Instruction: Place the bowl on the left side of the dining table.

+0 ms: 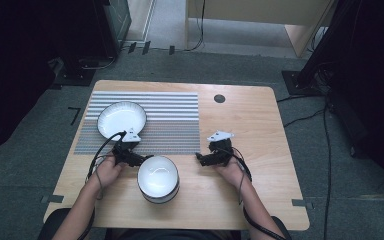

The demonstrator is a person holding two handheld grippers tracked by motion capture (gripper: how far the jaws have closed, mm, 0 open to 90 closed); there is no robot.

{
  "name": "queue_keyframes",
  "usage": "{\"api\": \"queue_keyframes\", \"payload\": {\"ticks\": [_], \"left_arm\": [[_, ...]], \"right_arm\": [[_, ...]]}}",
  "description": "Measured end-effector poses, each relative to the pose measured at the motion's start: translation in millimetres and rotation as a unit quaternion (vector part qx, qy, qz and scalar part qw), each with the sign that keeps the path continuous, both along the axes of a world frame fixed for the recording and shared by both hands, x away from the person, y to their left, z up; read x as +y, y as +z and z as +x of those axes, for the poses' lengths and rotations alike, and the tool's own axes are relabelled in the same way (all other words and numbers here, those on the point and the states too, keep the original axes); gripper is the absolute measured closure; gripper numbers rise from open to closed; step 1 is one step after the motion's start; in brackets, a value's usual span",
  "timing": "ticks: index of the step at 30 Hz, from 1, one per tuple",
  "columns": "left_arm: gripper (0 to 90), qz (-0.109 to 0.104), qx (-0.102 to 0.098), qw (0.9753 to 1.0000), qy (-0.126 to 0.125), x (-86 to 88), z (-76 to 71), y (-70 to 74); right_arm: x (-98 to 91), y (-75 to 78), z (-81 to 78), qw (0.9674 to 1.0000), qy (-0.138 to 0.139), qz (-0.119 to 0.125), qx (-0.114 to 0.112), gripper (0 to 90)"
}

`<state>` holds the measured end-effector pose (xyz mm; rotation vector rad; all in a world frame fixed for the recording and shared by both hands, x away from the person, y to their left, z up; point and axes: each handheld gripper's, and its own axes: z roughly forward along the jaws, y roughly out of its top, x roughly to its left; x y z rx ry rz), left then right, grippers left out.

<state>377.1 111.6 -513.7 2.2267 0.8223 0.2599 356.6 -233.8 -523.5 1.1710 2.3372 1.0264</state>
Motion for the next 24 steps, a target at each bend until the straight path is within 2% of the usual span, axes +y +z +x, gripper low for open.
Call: {"api": "queue_keyframes", "payload": {"ticks": [3,5,11,13,14,16,20,22,24], "left_arm": [[10.5,-0.027,0.029,0.9991,0.017,3.0,4.3,2.2],[13.3,-0.034,0.043,0.9980,0.030,4.5,7.2,4.6],[13.7,-0.027,0.054,0.9974,0.040,3.4,8.9,7.1],[13.7,-0.027,0.063,0.9968,0.040,3.9,9.6,8.4],[13.7,-0.028,0.074,0.9961,0.040,5.1,10.4,10.0],[14.8,-0.024,0.086,0.9947,0.051,6.2,11.5,12.4],[16.6,-0.025,0.093,0.9943,0.046,8.6,12.0,13.3],[17.7,-0.024,0.090,0.9948,0.043,9.4,11.3,13.7],[24.9,-0.028,0.088,0.9948,0.044,9.8,10.6,14.3]], "right_arm": [[-0.1,0.0,0.2,1.0000,0.001,0.000,0.000,8.5],[-0.1,-0.1,0.3,1.0000,0.002,0.000,0.000,8.4],[-0.2,-0.1,0.6,1.0000,0.003,0.001,0.000,8.5],[-0.2,-0.1,0.6,1.0000,0.003,0.000,0.000,8.5],[-0.2,-0.1,0.5,1.0000,0.003,0.000,0.000,8.4],[-0.2,-0.1,0.5,1.0000,0.003,0.000,0.000,8.4],[-0.2,-0.1,0.6,1.0000,0.004,0.000,0.000,8.4],[-0.2,-0.1,0.6,1.0000,0.003,0.000,0.000,8.5],[-0.2,-0.1,0.6,1.0000,0.003,0.000,0.000,8.4]]}}
